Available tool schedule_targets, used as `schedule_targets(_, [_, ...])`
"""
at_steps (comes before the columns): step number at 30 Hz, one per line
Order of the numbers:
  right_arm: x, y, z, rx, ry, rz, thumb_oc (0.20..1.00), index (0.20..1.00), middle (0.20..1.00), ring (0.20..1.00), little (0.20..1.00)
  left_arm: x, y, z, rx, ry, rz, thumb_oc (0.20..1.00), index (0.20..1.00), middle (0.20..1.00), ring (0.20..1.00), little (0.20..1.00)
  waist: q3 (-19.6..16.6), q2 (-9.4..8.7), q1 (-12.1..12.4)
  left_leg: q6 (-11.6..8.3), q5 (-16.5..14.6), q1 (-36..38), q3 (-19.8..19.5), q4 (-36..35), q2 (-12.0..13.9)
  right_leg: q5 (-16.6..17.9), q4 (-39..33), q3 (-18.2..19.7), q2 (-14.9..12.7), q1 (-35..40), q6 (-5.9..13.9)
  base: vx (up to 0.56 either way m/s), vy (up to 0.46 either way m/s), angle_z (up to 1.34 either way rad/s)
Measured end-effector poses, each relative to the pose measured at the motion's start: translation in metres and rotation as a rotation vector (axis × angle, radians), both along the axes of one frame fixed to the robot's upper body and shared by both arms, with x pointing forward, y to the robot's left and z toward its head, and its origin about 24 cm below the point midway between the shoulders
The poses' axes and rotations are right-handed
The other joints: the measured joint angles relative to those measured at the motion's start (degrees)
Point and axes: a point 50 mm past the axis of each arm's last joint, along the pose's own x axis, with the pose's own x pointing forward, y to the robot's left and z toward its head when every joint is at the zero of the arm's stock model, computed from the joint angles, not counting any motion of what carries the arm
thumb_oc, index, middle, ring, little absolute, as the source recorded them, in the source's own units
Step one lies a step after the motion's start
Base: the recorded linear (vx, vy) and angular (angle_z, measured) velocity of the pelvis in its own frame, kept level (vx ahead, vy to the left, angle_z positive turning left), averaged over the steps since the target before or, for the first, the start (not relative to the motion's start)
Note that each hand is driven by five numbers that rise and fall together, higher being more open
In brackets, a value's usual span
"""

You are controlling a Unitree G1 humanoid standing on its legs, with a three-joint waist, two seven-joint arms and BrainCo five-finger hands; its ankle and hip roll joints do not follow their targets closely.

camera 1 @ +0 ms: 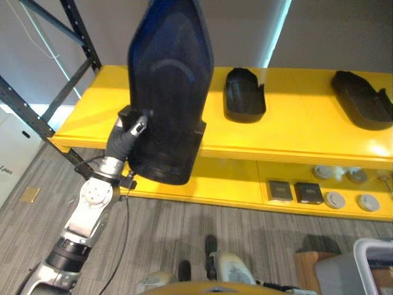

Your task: Move parts from the plastic box to the shelf.

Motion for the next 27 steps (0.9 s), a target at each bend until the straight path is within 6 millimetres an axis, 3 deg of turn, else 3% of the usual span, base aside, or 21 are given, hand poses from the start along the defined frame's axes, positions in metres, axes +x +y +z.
schedule_targets(1, [-0.006,-0.001,-0.001,-0.005,0.018,-0.007,1.0,1.0,1.0,1.0,1.0,0.002,-0.002,-0.002,-0.003,0.013,-0.006,0.2,0.2,0.2,0.2,0.2,0.37,-0.62,0.13,-3.32,-1.63,-3.36,1.49,8.02,-0.22,1.13,-1.75,-0.33,-0.62,1.77,-1.63,0.15,0.236,0.51])
schedule_targets(2, [-0.01,-0.006,0.0,-0.017,0.032,-0.027,1.0,1.0,1.0,1.0,1.0,0.003,-0.005,-0.009,-0.012,0.04,-0.014,0.2,0.2,0.2,0.2,0.2,0.64,-0.86,0.14,-5.68,-4.05,-6.97,4.71,15.15,1.02,1.67,-3.91,-0.63,-0.98,4.17,-1.81,0.29,0.4,0.43])
schedule_targets(3, [-0.016,-0.014,0.001,-0.032,0.044,-0.063,1.0,1.0,1.0,1.0,1.0,0.003,-0.009,-0.017,-0.024,0.073,-0.018,0.2,0.2,0.2,0.2,0.2,0.32,-0.67,0.6,-5.59,-4.1,-7.66,8.57,13.43,4.41,1.62,-6.58,-1.69,-0.89,6.87,-1.68,0.27,0.355,0.3])
schedule_targets(4, [-0.011,-0.023,0.004,-0.052,0.03,-0.066,1.0,1.0,1.0,1.0,1.0,0.001,-0.009,-0.02,-0.02,0.081,-0.005,0.2,0.2,0.2,0.2,0.2,0.4,-0.83,0.72,-6.55,-3.2,-7.39,8.82,5.7,8.64,1.51,-7.64,-1.06,-0.64,8.22,-1.22,0.32,0.416,-0.02])
schedule_targets(7, [0.009,-0.034,0.012,-0.082,-0.022,-0.045,1.0,1.0,1.0,1.0,1.0,0.004,-0.005,-0.022,-0.019,0.087,0.055,0.2,0.2,0.2,0.2,0.2,-0.11,0.58,0.2,-11.29,4.88,-6.3,8.33,-10.62,18.39,2.19,-12.25,1.21,1.18,10.88,-0.29,0.22,0.298,-0.34])
schedule_targets(8, [0.011,-0.037,0.014,-0.09,-0.027,-0.039,1.0,1.0,1.0,1.0,1.0,0.006,-0.003,-0.026,-0.022,0.102,0.083,0.2,0.2,0.2,0.2,0.2,-0.29,0.94,-0.23,-12.09,6.44,-6.57,6.53,-11.04,21.02,2.6,-12.78,3.42,1.63,11.71,0.09,0.21,0.358,-0.53])
schedule_targets(10, [0.012,-0.045,0.018,-0.112,-0.029,-0.04,1.0,1.0,1.0,1.0,1.0,0.008,0.002,-0.029,-0.02,0.112,0.134,0.2,0.2,0.2,0.2,0.2,-0.71,1.82,-0.29,-12.6,7.62,-6.04,3.68,-11.0,23.09,2.6,-13.03,6.4,1.25,12.21,0.45,0.24,0.439,-0.69])
schedule_targets(13, [0.008,-0.048,0.018,-0.122,-0.022,-0.043,1.0,1.0,1.0,1.0,1.0,0.011,0.007,-0.029,-0.02,0.119,0.162,0.2,0.2,0.2,0.2,0.2,-0.64,2.61,-0.69,-11.4,8.04,-4.06,6.84,-11.03,21.05,1.92,-12.85,6.62,-0.81,13.45,1.99,0.24,0.286,-0.39])
schedule_targets(14, [-0.006,-0.049,0.015,-0.138,0.012,-0.057,1.0,1.0,1.0,1.0,1.0,0.014,0.005,-0.026,-0.018,0.112,0.156,0.2,0.2,0.2,0.2,0.2,-0.77,3.58,-1.69,-10.63,8.27,-2.8,6.7,-11.02,18.12,0.76,-12.18,6.1,-1.56,14.49,3.73,0.23,0.16,0.0])
schedule_targets(15, [-0.012,-0.05,0.015,-0.152,0.031,-0.065,1.0,1.0,1.0,1.0,1.0,0.014,0.004,-0.025,-0.022,0.111,0.155,0.2,0.2,0.2,0.2,0.2,-0.95,5.64,-1.57,-9.16,7.63,-1.9,6.36,-11.0,17.75,-0.07,-10.98,5.71,-0.78,14.2,4.75,0.25,0.095,-0.19])
schedule_targets(16, [-0.017,-0.03,0.006,-0.102,0.047,-0.065,1.0,1.0,1.0,1.0,1.0,0.015,0.011,-0.026,-0.005,0.125,0.182,0.2,0.2,0.2,0.2,0.2,-0.09,3.08,-0.44,-8.29,8.43,-1.05,7.16,-11.0,15.16,-1.36,-8.75,3.97,-3.98,13.13,5.56,0.21,0.02,-0.35])
schedule_targets(17, [-0.018,-0.015,0.001,-0.065,0.05,-0.059,1.0,1.0,1.0,1.0,1.0,0.014,0.018,-0.027,0.01,0.137,0.216,0.2,0.2,0.2,0.2,0.2,0.51,1.33,-0.03,-7.59,8.1,-1.1,7.8,-11.01,14.12,-1.68,-7.54,2.92,-5.62,12.18,6.01,0.16,-0.044,-0.39])
schedule_targets(19, [-0.018,-0.001,-0.003,-0.028,0.044,-0.06,1.0,1.0,1.0,1.0,1.0,0.013,0.033,-0.033,0.051,0.184,0.288,0.2,0.2,0.2,0.2,0.2,0.91,0.28,0.45,-6.31,8.25,-1.22,8.85,-10.64,13.67,-1.51,-8.2,-0.4,-6.59,10.65,6.01,0.04,-0.094,-0.29])
schedule_targets(22, [-0.023,-0.003,-0.003,-0.03,0.062,-0.061,1.0,1.0,1.0,1.0,1.0,0.013,0.048,-0.035,0.056,0.219,0.371,0.2,0.2,0.2,0.2,0.2,0.89,-0.01,-0.42,-5.81,7.86,-2.2,8.94,-10.63,13.44,0.11,-12.28,-0.95,-6.71,8.73,7.32,0.01,-0.125,0.08])
schedule_targets(25, [-0.041,0.003,-0.007,-0.021,0.113,0.003,1.0,1.0,1.0,1.0,1.0,0.012,0.051,-0.04,-0.015,0.264,0.405,0.2,0.2,0.2,0.2,0.2,0.45,-1.04,-0.15,-5.95,7.64,-3.58,7.57,-10.66,11.27,4.28,-13.46,0.77,-7.4,7.17,7.78,0.05,-0.053,0.38])
schedule_targets(27, [-0.044,-0.01,-0.004,-0.068,0.123,0.051,1.0,1.0,1.0,1.0,1.0,0.011,0.047,-0.048,-0.067,0.301,0.402,0.2,0.2,0.2,0.2,0.2,1.35,1.8,-0.01,-6.6,7.31,-3.44,7.07,-10.74,12.34,5.36,-13.53,0.83,-6.53,7.63,8.26,0.07,0.014,0.17])
